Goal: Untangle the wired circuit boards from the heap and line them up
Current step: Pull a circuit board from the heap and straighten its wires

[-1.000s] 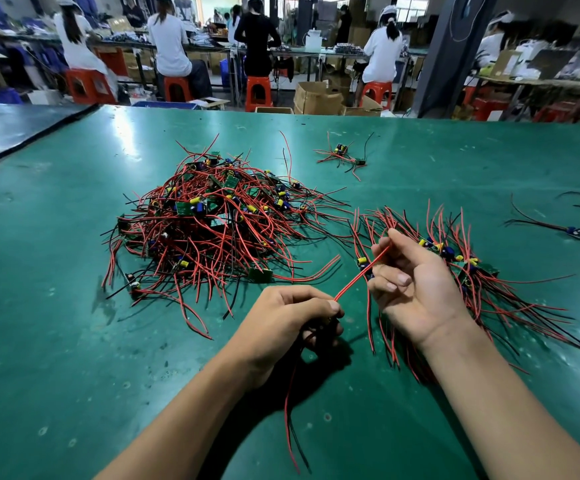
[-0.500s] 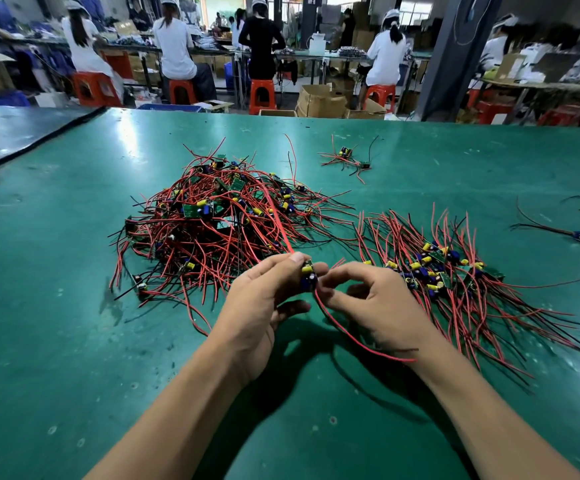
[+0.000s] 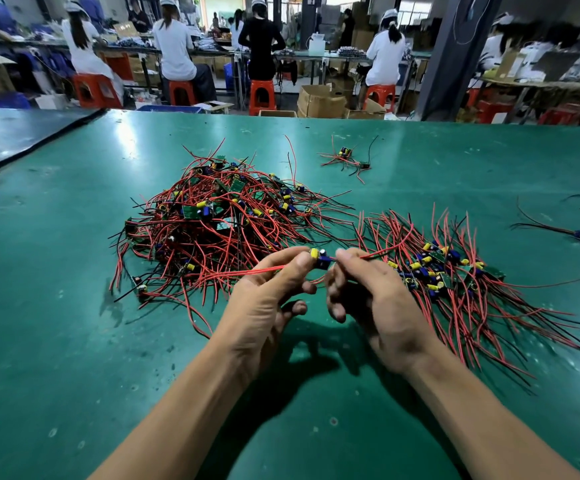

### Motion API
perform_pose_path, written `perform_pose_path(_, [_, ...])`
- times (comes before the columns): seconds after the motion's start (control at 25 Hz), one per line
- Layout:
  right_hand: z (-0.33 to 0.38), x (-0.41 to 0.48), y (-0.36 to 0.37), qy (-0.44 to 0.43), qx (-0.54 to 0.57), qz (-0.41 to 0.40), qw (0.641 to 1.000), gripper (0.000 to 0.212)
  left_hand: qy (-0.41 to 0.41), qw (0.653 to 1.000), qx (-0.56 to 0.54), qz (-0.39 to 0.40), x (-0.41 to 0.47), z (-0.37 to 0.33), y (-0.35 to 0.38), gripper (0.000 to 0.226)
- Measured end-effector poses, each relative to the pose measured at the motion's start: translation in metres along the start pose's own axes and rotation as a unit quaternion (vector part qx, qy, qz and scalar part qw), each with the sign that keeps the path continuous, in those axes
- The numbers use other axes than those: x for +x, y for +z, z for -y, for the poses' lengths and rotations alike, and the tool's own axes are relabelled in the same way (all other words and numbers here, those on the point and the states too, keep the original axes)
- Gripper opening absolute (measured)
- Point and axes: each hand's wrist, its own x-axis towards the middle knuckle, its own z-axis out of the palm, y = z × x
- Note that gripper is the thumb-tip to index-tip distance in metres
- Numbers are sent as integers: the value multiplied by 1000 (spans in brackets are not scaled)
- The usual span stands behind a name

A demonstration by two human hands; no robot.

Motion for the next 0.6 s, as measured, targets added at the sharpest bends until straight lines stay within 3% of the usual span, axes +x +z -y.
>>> perform_pose_path(0.12, [13, 0, -5, 84, 158, 17, 984, 35, -25, 998, -6, 63, 0, 4, 0, 34])
perform_pose_path(0.24, [24, -3, -16, 147, 186, 20, 971, 38, -88, 993, -11, 81, 0, 3, -1, 19])
perform_pose_path(0.44, [22, -5, -22, 195, 57, 40, 978, 59, -132, 980, 23, 144, -7, 2, 4, 18])
perform_pose_path(0.6, [17, -7, -24, 183, -68, 73, 978, 29, -133, 979, 29, 152, -10, 5, 3, 8])
